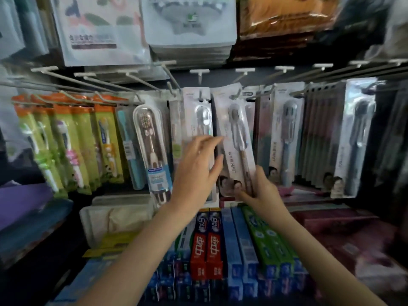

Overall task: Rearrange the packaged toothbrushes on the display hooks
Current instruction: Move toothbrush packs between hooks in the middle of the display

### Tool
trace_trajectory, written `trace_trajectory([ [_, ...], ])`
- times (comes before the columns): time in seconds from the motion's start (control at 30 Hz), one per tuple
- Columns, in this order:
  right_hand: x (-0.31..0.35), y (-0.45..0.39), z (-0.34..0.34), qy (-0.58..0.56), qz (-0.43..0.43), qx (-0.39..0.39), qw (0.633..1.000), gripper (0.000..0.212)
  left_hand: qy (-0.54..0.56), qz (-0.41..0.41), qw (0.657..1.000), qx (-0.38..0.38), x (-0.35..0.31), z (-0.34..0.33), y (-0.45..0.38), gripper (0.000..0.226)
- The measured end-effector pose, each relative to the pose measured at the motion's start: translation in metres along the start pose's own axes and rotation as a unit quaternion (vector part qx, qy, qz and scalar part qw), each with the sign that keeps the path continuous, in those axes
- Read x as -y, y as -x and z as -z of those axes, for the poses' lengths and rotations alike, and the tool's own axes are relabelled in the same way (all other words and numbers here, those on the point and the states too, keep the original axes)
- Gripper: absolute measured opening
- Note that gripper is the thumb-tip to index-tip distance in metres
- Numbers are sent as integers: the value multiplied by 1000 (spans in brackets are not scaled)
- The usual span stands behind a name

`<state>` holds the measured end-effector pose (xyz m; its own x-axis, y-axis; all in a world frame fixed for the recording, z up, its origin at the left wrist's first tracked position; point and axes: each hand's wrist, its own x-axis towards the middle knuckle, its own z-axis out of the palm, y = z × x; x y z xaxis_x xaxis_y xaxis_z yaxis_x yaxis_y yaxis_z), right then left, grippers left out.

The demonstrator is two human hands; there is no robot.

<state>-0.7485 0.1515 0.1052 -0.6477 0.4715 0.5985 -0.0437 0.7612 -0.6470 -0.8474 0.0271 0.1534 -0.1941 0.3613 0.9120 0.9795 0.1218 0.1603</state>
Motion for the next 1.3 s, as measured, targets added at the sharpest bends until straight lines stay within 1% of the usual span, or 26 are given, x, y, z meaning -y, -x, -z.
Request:
trace_trajectory([
  [0.03,0,2,-4,13,17,10,1000,34,-11,1,1000,12,-3,-4,1,46],
  [0.13,-3,6,-18,28,72,40,996,34,-35,42,998,37,-9,-13,-1,65],
  [0.2,-8,6,-23,20,81,73,994,31,-48,79,994,63,-10,-15,-5,75],
  [0.27,-11,4,-23,15,73,92,993,31,-26,121,990,68,-9,-15,-8,78],
  [0.33,-12,3,-16,-6,74,79,994,41,-26,135,989,62,-6,-13,-9,78],
  [0.37,-12,2,-11,-10,73,58,996,46,-34,133,989,59,-5,-13,-8,77],
  [0.4,-12,1,-5,-11,73,31,997,47,-41,127,989,56,-4,-12,-7,78],
  [0.47,-16,-1,6,-15,65,-23,998,42,-57,115,990,54,-3,-11,-6,78],
  [0.53,-20,-5,13,-12,46,-51,998,42,-68,112,990,51,-1,-11,-5,79],
  [0.63,-21,-14,13,-21,3,-19,1000,52,-67,108,991,34,3,-10,-1,77],
  [0.7,-18,-19,10,-57,-5,-3,998,53,-65,105,992,24,3,-8,0,76],
  [0.8,-11,-21,0,-92,-5,-2,996,57,-55,101,993,16,1,-9,2,76],
  [0.87,-10,-21,-5,-79,-5,-12,997,64,-66,97,993,13,1,-11,2,75],
  [0.93,-12,-20,-10,-77,0,-26,997,67,-72,99,992,9,0,-12,2,75],
  [1.07,-12,-18,-8,-93,9,-34,995,68,-54,94,994,6,0,-14,4,75],
  [1.17,-8,-19,-4,-81,22,-39,996,68,-53,98,994,7,-1,-18,5,76],
  [1.23,-7,-22,-4,-81,25,-41,996,64,-52,100,994,6,-2,-21,5,76],
  [1.3,-7,-23,-3,-75,22,-45,996,54,-45,100,994,4,-1,-22,6,76],
])
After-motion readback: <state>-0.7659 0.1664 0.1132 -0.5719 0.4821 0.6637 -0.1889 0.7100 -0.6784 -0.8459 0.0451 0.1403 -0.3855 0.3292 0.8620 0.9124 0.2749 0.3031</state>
